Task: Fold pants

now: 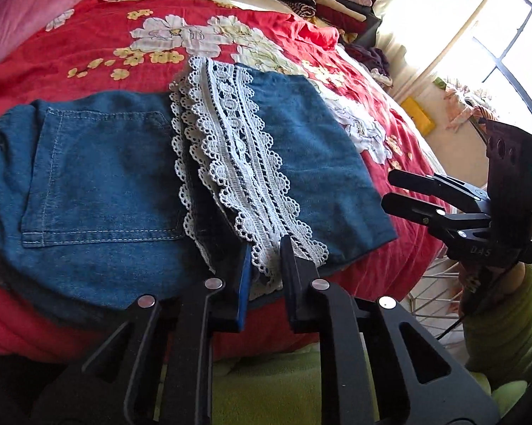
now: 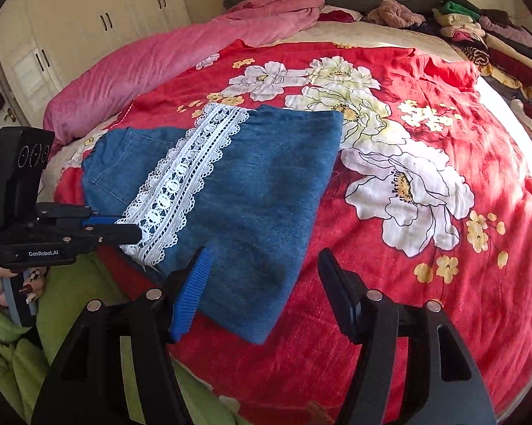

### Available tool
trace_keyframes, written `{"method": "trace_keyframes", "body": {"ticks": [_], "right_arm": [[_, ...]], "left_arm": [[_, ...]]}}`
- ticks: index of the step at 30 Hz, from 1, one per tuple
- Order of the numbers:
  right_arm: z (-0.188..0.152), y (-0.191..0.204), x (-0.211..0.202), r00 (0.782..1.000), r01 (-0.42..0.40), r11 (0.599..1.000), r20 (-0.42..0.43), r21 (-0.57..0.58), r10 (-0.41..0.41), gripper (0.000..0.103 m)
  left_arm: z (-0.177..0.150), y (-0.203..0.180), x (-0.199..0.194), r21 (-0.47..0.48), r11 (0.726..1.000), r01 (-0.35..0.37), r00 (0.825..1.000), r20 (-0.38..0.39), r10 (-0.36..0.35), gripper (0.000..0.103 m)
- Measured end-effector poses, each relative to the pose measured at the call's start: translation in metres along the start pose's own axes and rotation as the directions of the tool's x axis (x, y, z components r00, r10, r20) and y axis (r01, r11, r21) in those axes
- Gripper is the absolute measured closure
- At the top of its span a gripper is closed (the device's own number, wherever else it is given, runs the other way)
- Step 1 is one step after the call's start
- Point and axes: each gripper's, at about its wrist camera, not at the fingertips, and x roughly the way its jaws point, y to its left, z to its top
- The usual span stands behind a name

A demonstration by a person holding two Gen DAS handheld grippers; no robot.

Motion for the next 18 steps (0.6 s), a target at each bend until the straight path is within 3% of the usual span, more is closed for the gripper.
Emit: {"method": "trace_keyframes", "body": {"ticks": [3, 9, 14, 18], "right_arm": [[0.003, 0.008, -0.002, 1.000, -0.014, 1.000, 0.008, -0.021, 0.014, 0.041], [0.009, 0.019, 0.007, 1.000, -0.005, 0.998, -0.018, -0.060, 0.004, 0.041], [0.010, 0.021, 0.007, 1.000, 0.007, 0.998, -0.020, -0.068, -0.009, 0.041], [0.010, 0.026, 0.004, 1.000, -0.002, 0.996, -0.017, -0.086, 0.000, 0.041]], "left_arm": [[0.000, 0.005, -0.020, 0.003, 1.000, -0.004, 0.999, 0.038, 0.004, 0.095], [-0.008, 0.035, -0.013, -0.102, 0.995, 0.012, 1.000, 0.004, -0.011, 0.095], [-0.003, 0.023, -0.034, -0.054, 0.998, 0.021, 0.997, 0.070, -0.017, 0.095], [-0.002, 0.012, -0.034, -0.017, 1.000, -0.006, 0.997, 0.078, 0.008, 0.085]]}}
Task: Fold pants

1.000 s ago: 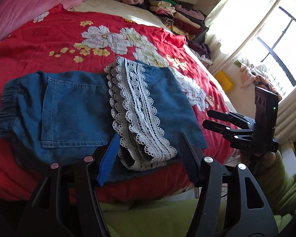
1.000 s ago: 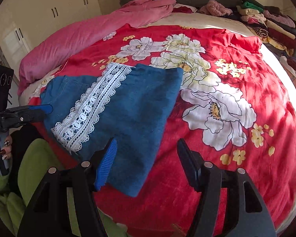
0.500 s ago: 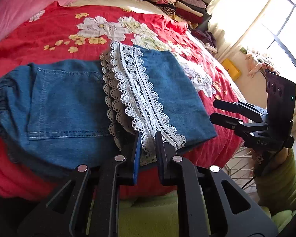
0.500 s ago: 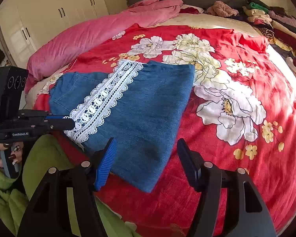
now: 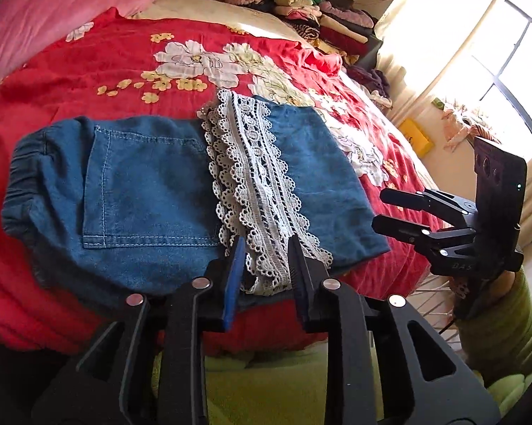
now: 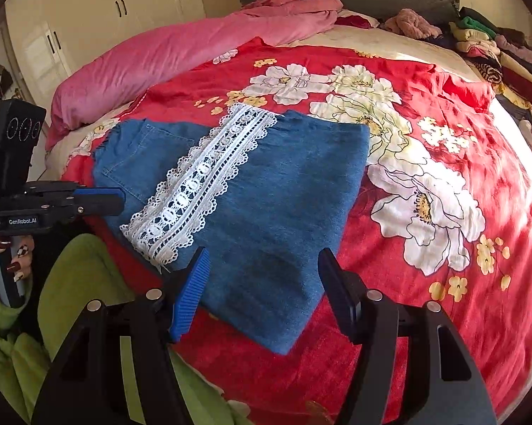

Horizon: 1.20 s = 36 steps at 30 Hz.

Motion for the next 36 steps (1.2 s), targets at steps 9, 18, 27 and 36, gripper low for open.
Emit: {"method": "trace_keyframes", "body": {"ticks": [9, 18, 27, 36], "right_arm": [[-0.014, 0.010, 0.031, 0.992, -0.001, 0.999, -0.128, -0.038, -0.003, 0.041], [-0.024, 0.004, 0.036, 0.988, 0.002, 1.000, -0.155, 0.000, -0.001, 0.041], [-0.019, 0.001, 0.024, 0.992, 0.001, 1.000, -0.127, 0.021, 0.001, 0.041], [-0.010, -0.004, 0.008, 0.997, 0.025, 0.998, -0.069, 0.062, -0.021, 0.016]], "left_arm": [[-0.016, -0.004, 0.037, 0.057, 0.996, -0.074, 0.990, -0.113, 0.080, 0.085], [-0.018, -0.010, 0.033, 0.078, 0.995, -0.059, 0.991, -0.112, 0.067, 0.081], [-0.014, -0.010, 0.021, 0.079, 0.995, -0.067, 0.995, -0.073, 0.073, 0.068], [-0.007, -0.008, 0.002, 0.067, 0.992, -0.111, 0.994, -0.003, 0.112, 0.033]]}}
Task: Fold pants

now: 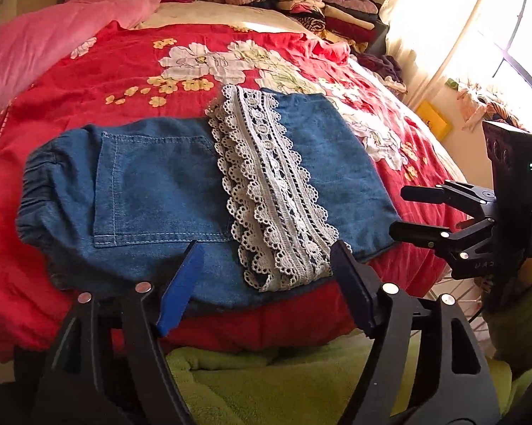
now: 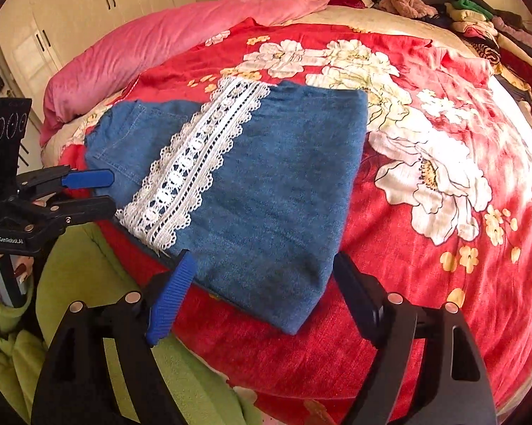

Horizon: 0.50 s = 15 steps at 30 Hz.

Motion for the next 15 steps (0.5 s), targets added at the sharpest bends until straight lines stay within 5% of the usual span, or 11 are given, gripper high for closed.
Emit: {"method": "trace_keyframes", "body": {"ticks": [8, 15], "right_arm": [[0.010, -0.001, -0.010, 1.000, 0.009, 1.000, 0.030, 0.014, -0.009, 0.015], [0.020, 0.008, -0.019, 0.998, 0.017, 1.000, 0.055, -0.006, -0.017, 0.015]], "left_arm": [[0.003, 0.004, -0.012, 0.000, 0.999, -0.043, 0.999, 0.032, 0.043, 0.013], [0.004, 0.008, -0.020, -0.001, 0.998, -0.060, 0.997, 0.055, 0.060, 0.010]]}}
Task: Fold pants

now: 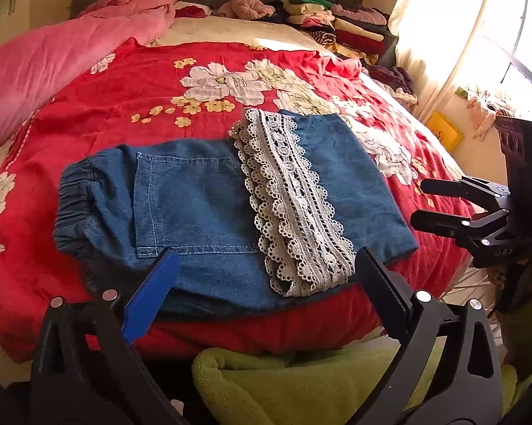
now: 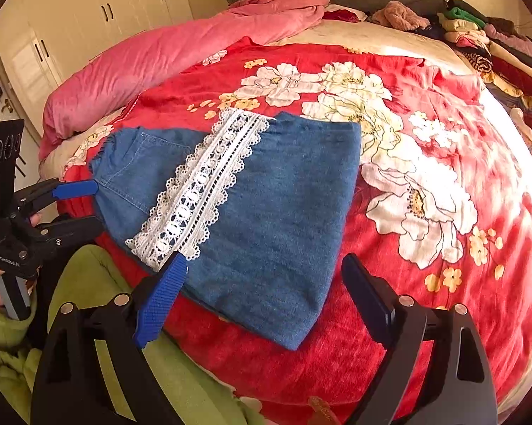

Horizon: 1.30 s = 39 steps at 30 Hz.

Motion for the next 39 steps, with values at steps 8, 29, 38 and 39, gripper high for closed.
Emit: {"method": "trace_keyframes", "body": {"ticks": [8, 29, 38, 39], "right_arm": [[0.021, 0.012, -0.007, 0.999, -0.013, 0.999, 0.036, -0.033, 0.014, 0.008], [0.094, 0.084, 0.033, 0.991, -0.117, 0.977, 0.042, -0.179, 0.126, 0.006], [0.126, 0.123, 0.069, 0.983, -0.178, 0.950, -0.011, -0.258, 0.181, 0.006], [0.130, 0.128, 0.074, 0.982, -0.184, 0.946, -0.017, -0.268, 0.186, 0.006]], "left_arm": [[0.000, 0.008, -0.007, -0.004, 1.000, -0.024, 1.000, 0.010, 0.024, 0.010], [-0.010, 0.099, -0.030, -0.230, 0.971, -0.059, 0.996, 0.046, 0.071, 0.010], [-0.021, 0.124, -0.014, -0.295, 0.955, -0.017, 1.000, 0.020, 0.024, 0.010], [-0.021, 0.124, -0.012, -0.296, 0.955, -0.017, 1.000, 0.018, 0.024, 0.010]]}}
